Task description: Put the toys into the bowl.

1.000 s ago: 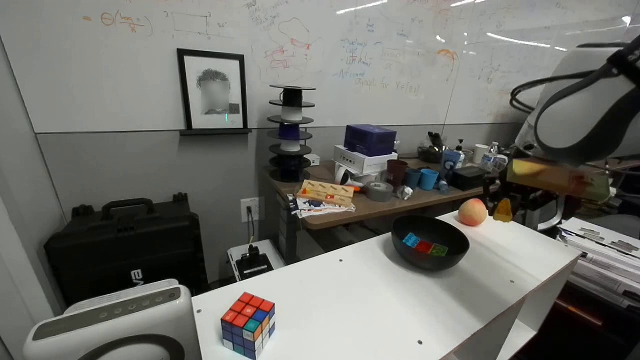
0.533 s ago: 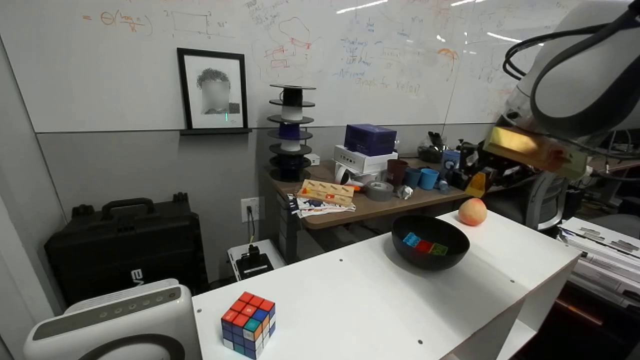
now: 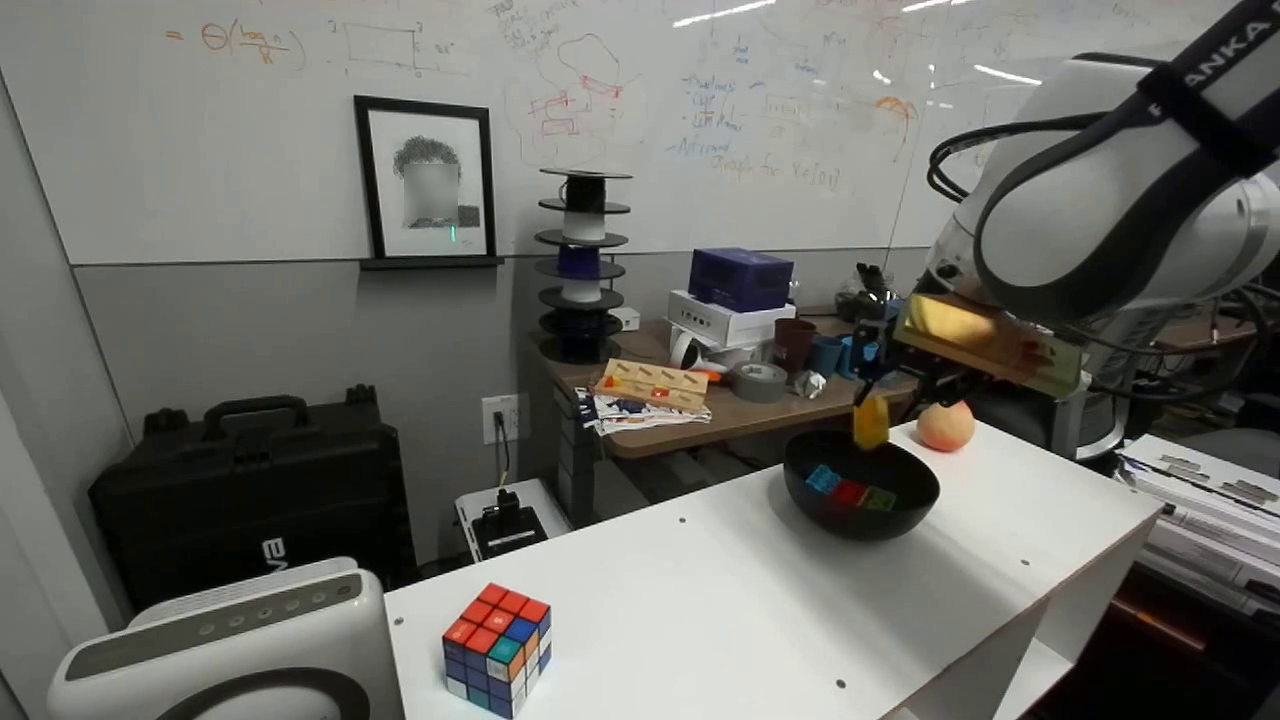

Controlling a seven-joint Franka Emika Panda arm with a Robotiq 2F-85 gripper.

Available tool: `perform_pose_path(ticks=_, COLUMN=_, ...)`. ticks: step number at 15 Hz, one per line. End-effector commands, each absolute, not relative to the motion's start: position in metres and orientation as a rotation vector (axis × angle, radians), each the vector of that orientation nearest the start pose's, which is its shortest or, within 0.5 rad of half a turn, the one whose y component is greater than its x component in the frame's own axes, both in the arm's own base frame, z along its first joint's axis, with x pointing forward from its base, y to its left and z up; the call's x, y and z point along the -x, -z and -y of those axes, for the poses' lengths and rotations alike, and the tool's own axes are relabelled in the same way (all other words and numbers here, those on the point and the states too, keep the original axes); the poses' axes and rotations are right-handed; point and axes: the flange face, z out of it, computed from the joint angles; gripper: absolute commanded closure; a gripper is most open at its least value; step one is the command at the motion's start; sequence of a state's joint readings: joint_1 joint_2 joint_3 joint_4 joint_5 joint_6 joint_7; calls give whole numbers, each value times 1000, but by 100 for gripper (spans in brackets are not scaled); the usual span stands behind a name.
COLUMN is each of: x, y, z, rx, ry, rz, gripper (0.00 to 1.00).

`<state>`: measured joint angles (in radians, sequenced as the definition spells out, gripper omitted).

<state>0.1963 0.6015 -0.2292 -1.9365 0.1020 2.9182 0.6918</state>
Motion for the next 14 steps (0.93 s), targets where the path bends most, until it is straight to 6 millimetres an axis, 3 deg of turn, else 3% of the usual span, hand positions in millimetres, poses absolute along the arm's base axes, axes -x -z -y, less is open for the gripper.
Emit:
perform_pose_path(ticks=1, x=-654, y=-239, z=11, rx=2784, ry=696, rz=-1125, gripper=17)
perform_pose_path(ticks=3, x=-640, y=-253, z=-5, rx=2766, ry=667, rz=-1083, gripper=2)
perform_pose_path(ticks=4, x=-632, y=-261, z=-16, rx=2780, ry=614, rz=-1025, gripper=0)
perform_pose_path(ticks=10, x=-567, y=-295, z=-111, rx=2881, ry=470, rz=-495, gripper=0)
perform_pose_path(ticks=14, x=-529, y=-295, z=-148, rx=2912, ry=393, rz=-243, gripper=0)
